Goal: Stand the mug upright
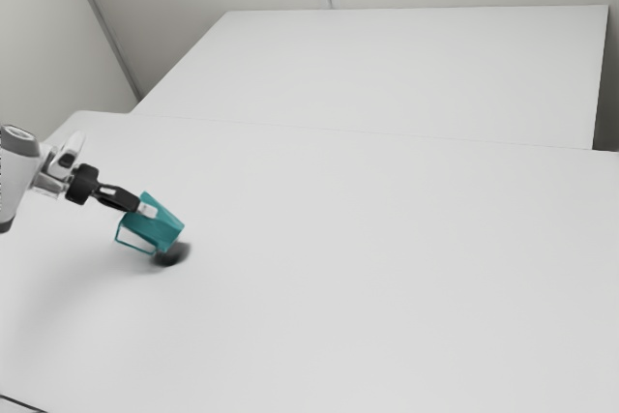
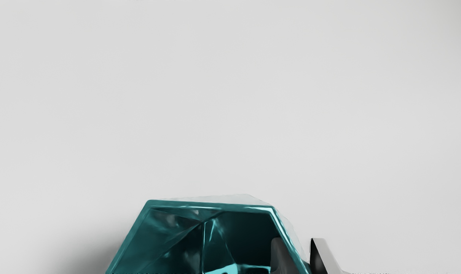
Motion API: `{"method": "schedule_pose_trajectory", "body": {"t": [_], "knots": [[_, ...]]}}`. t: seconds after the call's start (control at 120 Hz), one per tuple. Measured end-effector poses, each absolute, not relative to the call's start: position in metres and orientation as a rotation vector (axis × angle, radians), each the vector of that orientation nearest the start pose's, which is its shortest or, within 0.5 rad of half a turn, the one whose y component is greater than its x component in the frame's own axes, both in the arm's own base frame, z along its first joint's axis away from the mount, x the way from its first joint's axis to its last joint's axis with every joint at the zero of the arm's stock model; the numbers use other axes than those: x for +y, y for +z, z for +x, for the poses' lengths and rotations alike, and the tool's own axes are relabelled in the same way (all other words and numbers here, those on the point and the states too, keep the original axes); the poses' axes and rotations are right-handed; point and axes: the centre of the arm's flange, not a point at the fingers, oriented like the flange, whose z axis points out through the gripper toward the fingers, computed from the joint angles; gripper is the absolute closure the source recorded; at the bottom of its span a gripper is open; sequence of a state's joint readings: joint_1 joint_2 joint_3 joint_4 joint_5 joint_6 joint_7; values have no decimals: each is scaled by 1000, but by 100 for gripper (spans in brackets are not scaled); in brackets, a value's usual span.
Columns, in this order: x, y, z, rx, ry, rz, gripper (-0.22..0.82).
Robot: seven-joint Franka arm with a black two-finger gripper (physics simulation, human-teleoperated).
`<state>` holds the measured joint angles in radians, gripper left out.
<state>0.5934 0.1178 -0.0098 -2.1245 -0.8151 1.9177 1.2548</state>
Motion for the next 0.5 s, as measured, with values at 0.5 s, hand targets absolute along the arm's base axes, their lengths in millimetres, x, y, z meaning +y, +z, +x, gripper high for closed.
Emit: {"method": "schedule_pose_trajectory", "body": {"t": [0.5], "knots": [[116,394,526,-883,285,2697,75]]}}
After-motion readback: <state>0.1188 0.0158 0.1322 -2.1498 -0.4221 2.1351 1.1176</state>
